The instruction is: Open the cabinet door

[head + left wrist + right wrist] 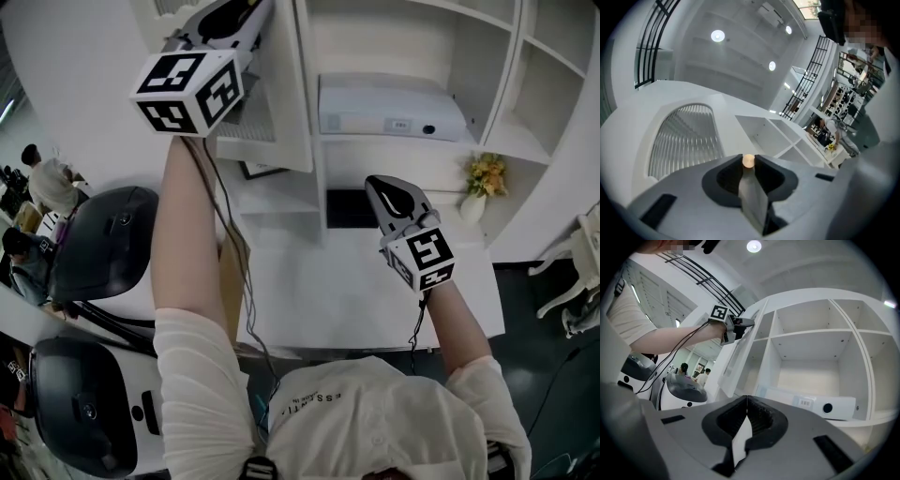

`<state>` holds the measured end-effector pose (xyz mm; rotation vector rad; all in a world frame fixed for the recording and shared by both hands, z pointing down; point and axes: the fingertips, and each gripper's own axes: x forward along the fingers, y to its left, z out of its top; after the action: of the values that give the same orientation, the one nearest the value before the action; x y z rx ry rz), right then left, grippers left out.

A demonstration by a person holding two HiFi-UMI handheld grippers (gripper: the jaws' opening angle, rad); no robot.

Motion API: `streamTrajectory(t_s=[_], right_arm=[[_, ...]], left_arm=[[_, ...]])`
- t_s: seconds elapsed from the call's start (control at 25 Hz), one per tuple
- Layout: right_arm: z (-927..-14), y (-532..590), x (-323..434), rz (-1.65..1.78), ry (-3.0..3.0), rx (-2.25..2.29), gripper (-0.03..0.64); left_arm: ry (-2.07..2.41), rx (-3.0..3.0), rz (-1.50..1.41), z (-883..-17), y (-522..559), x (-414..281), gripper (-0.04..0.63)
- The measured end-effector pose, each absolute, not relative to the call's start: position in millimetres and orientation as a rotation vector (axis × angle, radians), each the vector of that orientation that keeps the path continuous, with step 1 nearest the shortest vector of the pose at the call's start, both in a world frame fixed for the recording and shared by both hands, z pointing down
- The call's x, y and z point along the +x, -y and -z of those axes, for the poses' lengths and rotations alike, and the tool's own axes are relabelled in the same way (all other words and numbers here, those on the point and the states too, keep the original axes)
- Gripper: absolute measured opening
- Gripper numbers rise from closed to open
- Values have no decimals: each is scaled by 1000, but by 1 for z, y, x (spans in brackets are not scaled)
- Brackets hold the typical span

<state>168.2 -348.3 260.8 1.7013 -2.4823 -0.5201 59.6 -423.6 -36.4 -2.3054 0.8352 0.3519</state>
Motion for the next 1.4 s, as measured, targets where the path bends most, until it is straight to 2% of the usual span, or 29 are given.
streamTrajectory(t_s=[0.8,1.4], right_arm=[[-269,333,124,504,2574,1592,15],[-258,347,54,514,2772,1443,15]], left_arm=[[-730,-2437,-466,35,368,-8,72],[-605,-2511,-502,36,337,-76,74]])
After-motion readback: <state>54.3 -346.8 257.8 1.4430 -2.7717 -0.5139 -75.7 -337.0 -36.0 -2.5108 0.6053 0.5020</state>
